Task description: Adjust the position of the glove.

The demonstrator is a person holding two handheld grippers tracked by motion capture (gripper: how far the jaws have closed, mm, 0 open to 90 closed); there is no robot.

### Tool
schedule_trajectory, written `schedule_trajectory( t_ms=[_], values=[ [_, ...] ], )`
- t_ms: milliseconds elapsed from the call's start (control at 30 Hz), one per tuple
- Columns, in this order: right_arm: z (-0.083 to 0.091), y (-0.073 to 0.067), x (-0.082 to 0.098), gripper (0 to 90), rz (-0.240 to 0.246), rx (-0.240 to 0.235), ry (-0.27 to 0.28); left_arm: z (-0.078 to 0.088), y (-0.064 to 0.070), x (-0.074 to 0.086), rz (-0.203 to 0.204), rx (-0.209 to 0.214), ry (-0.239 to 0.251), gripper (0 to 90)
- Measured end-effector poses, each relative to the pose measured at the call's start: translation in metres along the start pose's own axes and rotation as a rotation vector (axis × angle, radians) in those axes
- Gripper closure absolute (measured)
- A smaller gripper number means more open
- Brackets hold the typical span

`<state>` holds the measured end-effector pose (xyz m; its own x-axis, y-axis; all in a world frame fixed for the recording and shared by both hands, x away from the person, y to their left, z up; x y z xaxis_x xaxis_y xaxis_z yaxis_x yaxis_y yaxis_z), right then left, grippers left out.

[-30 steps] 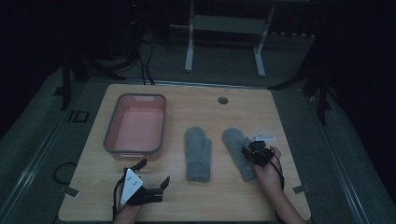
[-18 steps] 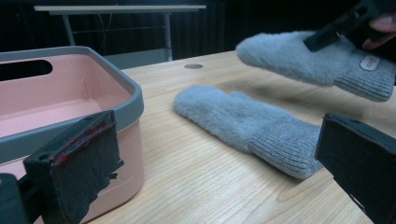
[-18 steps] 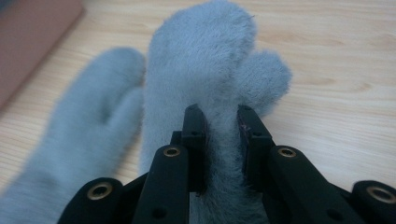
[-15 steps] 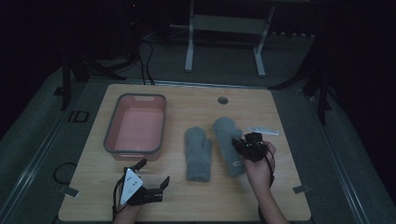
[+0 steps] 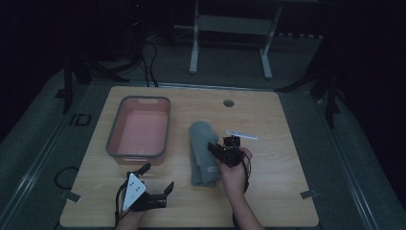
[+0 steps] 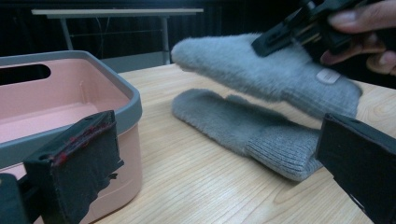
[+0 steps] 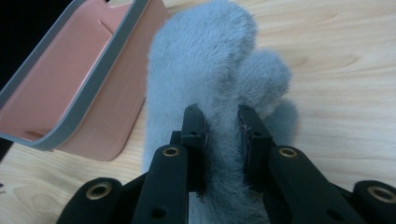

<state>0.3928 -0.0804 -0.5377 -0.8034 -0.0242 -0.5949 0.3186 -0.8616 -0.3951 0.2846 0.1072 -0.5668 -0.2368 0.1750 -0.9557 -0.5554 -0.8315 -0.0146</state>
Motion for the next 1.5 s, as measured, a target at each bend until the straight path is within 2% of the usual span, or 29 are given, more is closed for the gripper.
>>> schedule_trajectory(
  t_ms=[167, 267, 367, 433, 567, 633, 733, 800, 867, 933, 967, 1000, 1067, 1167, 1300, 1400, 1433, 1500],
  values=[
    [-0.011, 0.0, 0.005, 75.5, -0.052, -0.017, 0.002, 0.001, 0.0, 0.0, 0.003, 0.001, 0.003, 0.1],
    [-0.019, 0.003, 0.008, 74.6, -0.064, -0.002, 0.006, 0.001, 0.0, 0.0, 0.002, 0.003, 0.003, 0.1],
    [-0.029, 0.007, 0.013, 68.9, -0.076, 0.016, -0.012, 0.001, 0.0, 0.0, -0.001, 0.004, 0.001, 0.1],
    [-0.032, 0.008, 0.016, 60.9, -0.077, 0.015, -0.014, 0.0, 0.0, 0.0, 0.0, 0.005, 0.0, 0.1],
    [-0.024, 0.006, 0.013, 49.1, -0.033, 0.02, 0.003, 0.001, 0.0, 0.0, -0.003, 0.002, -0.001, 0.1],
    [-0.013, 0.005, 0.006, 48.6, -0.005, 0.016, 0.027, 0.001, 0.0, 0.0, -0.003, 0.002, -0.003, 0.1],
    [0.007, 0.003, -0.003, 47.3, 0.075, 0.015, 0.05, 0.002, 0.0, 0.0, -0.009, 0.002, -0.005, 0.1],
    [0.02, -0.002, -0.007, 46.3, 0.149, -0.033, 0.061, 0.002, 0.001, 0.0, -0.011, 0.003, -0.006, 0.1],
    [0.029, -0.002, -0.006, 46.6, 0.238, -0.025, 0.045, 0.001, 0.003, 0.001, -0.01, 0.013, -0.012, 0.1],
    [0.037, -0.003, -0.001, 46.3, 0.262, -0.08, 0.012, 0.0, 0.004, 0.001, -0.013, 0.019, -0.018, 0.1],
    [0.039, -0.003, 0.003, 46.0, 0.277, -0.089, -0.005, -0.001, 0.006, 0.001, -0.017, 0.022, -0.019, 0.1],
    [0.042, -0.006, 0.01, 45.6, 0.324, -0.113, -0.017, -0.002, 0.007, 0.001, -0.02, 0.023, -0.019, 0.1],
    [0.043, -0.011, 0.025, 45.7, 0.419, -0.117, -0.047, -0.001, 0.007, 0.001, -0.023, 0.022, -0.019, 0.1],
    [0.042, -0.015, 0.053, 46.1, 0.531, -0.138, -0.102, 0.0, 0.007, 0.001, -0.02, 0.022, -0.019, 0.1],
    [0.034, -0.016, 0.074, 46.6, 0.636, -0.118, -0.122, -0.001, 0.006, 0.002, -0.014, 0.022, -0.02, 0.1],
    [0.024, -0.018, 0.081, 46.0, 0.721, -0.09, -0.132, -0.002, 0.007, 0.002, -0.019, 0.027, -0.023, 0.1],
    [0.02, -0.017, 0.083, 46.6, 0.744, -0.072, -0.145, -0.002, 0.008, 0.002, -0.02, 0.029, -0.022, 0.1],
    [0.016, -0.019, 0.085, 48.0, 0.778, -0.063, -0.162, -0.002, 0.008, 0.002, -0.022, 0.032, -0.024, 0.1]
  ],
)
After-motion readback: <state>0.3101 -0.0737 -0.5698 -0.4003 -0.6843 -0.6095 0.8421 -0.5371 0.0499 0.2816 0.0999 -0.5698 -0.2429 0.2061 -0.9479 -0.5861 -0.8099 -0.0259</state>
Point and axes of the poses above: each handheld gripper's, and its own axes: z roughly backward along the jaws, x roughly out of its underside, y roughly to its right, the point moved 9 cm from there along -z, roughly forward along the jaws, and after that the axes turned 9 degrees about -y, right-handed, at the moved point
